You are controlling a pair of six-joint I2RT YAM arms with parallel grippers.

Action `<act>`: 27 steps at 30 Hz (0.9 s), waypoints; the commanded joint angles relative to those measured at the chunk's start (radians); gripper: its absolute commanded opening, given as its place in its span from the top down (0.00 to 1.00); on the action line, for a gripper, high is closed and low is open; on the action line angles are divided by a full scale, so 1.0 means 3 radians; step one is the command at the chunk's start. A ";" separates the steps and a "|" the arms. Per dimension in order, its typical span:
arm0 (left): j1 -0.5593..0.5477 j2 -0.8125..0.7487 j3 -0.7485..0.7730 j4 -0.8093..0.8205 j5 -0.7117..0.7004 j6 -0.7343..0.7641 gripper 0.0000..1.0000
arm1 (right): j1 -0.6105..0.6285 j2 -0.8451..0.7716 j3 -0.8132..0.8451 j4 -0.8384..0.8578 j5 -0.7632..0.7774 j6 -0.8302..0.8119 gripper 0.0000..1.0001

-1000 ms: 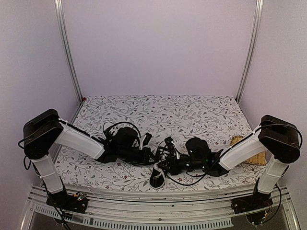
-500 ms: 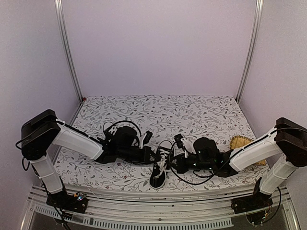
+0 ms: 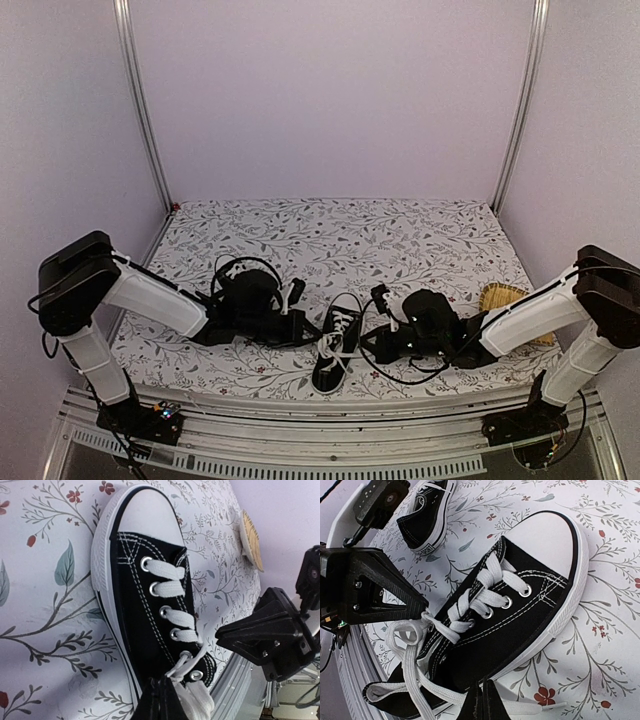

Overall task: Tie the shoes
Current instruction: Tie the loops with the shoelace on the shoe.

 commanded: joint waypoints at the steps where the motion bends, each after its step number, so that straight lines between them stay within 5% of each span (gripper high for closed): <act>1: 0.0036 -0.0085 -0.0042 0.0040 0.0000 -0.0009 1.00 | -0.0026 -0.0046 -0.0025 -0.0012 -0.0058 -0.0010 0.98; 7: 0.0035 -0.0052 -0.0054 0.0252 0.0184 0.0036 1.00 | -0.0025 -0.0066 0.0035 0.0340 -0.0700 -0.0282 0.89; 11: 0.0035 -0.0030 -0.0042 0.0255 0.0227 0.0051 1.00 | -0.0041 0.0015 0.0106 0.0383 -0.0712 -0.0349 0.73; 27: 0.0035 -0.0030 -0.0033 0.0211 0.0232 0.0046 1.00 | -0.0065 0.0253 0.0414 0.0292 -0.0912 -0.0754 0.55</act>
